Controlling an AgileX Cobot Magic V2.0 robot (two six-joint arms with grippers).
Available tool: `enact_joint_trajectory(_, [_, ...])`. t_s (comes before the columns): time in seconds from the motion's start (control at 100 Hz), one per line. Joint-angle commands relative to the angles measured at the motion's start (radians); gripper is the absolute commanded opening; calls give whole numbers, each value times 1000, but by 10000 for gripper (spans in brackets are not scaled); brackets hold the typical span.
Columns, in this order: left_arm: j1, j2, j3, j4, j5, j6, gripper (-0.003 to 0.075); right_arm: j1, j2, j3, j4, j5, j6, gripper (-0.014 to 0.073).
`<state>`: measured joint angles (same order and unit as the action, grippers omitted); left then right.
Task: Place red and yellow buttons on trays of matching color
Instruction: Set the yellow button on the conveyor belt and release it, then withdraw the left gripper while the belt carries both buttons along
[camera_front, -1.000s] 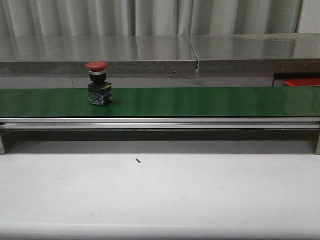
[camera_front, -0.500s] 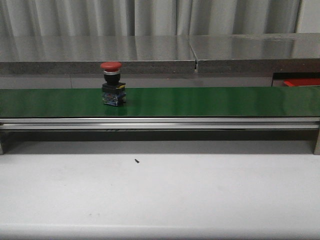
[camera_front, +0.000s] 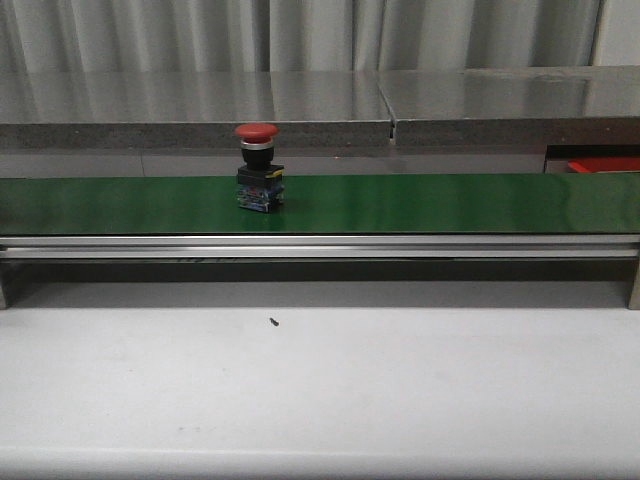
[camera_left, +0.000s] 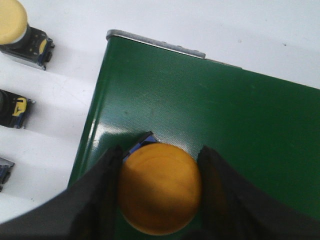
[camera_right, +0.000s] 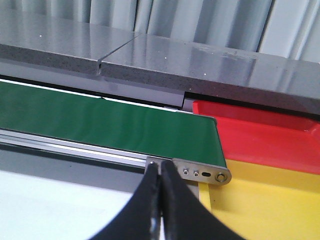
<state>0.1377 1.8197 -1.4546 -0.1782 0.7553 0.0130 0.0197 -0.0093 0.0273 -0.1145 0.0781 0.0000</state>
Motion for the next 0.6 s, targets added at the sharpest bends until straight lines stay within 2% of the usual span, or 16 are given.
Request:
enact_joint_trajectory(0.0, [-6,-36,-39,-14,-26,-2,137,2,-13,-1,1,-86,0,-118])
enact_joint_trajectory(0.05, [-6,-36,-41,-14,-26,6,223,2,-13,-1,1,-86,0,-118])
enact_joint_trajectory(0.17, [-6,-36,-45,-16,-23,18,517,2,-13,-1,1,-86,0,-118])
enact_joint_trajectory(0.24, [-6,-38,-49,-16,-23,18,627,2,-13,-1,1,-86,0,-118])
enact_joint_trajectory(0.31, [-6,-43,-61,-16,-15,18,665,2,-13,-1,1,-86,0,-118])
enact_joint_trajectory(0.59, [-76,-199,-67,-23,-34,46,663,2,-13,-1,1,-86,0,-118])
